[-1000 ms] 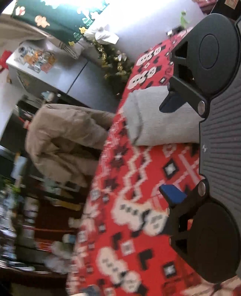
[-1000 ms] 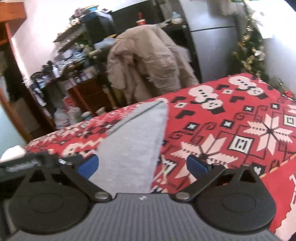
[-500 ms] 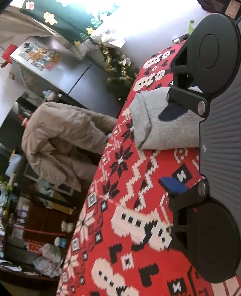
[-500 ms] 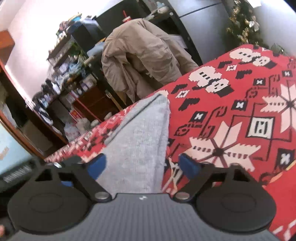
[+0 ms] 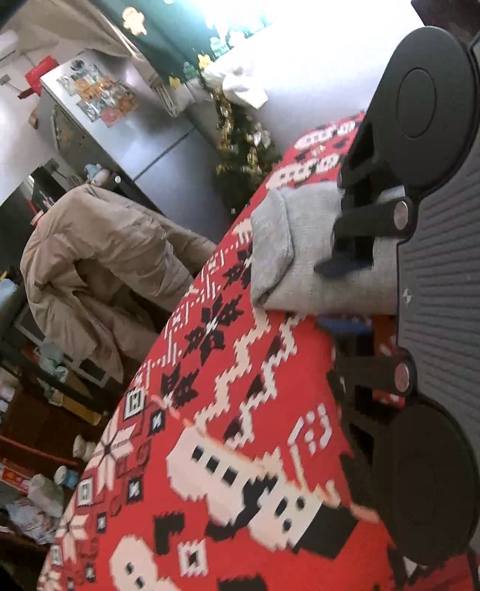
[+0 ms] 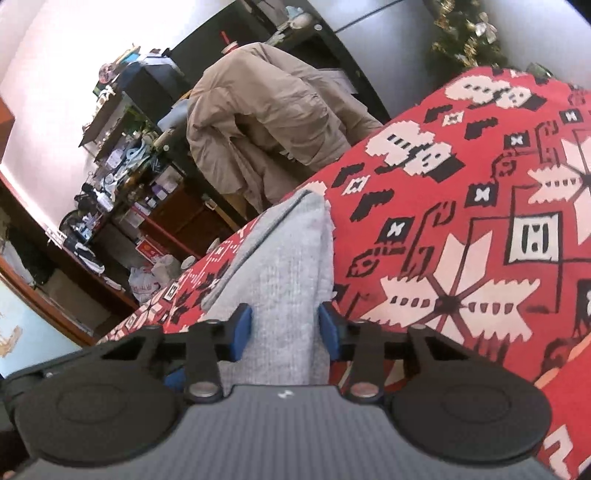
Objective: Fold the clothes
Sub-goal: 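Grasp the folded grey shirt with both tools and lift it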
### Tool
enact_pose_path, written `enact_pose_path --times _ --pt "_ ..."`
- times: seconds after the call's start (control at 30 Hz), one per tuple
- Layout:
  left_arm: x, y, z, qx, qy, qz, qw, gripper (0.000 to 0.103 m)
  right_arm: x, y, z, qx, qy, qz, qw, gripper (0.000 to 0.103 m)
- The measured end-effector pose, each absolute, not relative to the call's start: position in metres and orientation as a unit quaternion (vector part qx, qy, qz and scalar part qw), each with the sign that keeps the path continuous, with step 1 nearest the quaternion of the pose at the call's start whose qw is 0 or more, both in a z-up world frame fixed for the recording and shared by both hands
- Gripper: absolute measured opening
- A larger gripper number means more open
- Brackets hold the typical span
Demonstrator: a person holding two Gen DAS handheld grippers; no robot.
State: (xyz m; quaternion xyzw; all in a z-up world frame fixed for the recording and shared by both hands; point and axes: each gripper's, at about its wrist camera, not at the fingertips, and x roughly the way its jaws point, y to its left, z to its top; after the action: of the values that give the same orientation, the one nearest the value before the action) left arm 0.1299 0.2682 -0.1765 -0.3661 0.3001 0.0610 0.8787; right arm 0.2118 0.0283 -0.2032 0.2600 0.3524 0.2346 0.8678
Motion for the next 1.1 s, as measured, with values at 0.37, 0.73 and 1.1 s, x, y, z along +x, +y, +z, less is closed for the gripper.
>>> enact_pose_path --times 0.37,0.73,1.1 --pt "0.109 0.262 -0.15 -0.347 0.257 0.058 0.9 0.004 0.192 0.038 -0.181 0.223 0.313 0.241 0.891 0.018" --pt "0.034 0.314 -0.088 -0.394 0.173 0.062 0.901 0.004 0.129 0.073 -0.106 0.199 0.257 0.289 0.9 0.018" --pt "-0.088 0.434 -0.018 -0.37 0.132 0.116 0.912 0.004 0.015 0.209 -0.015 0.166 0.223 0.37 0.886 0.018"
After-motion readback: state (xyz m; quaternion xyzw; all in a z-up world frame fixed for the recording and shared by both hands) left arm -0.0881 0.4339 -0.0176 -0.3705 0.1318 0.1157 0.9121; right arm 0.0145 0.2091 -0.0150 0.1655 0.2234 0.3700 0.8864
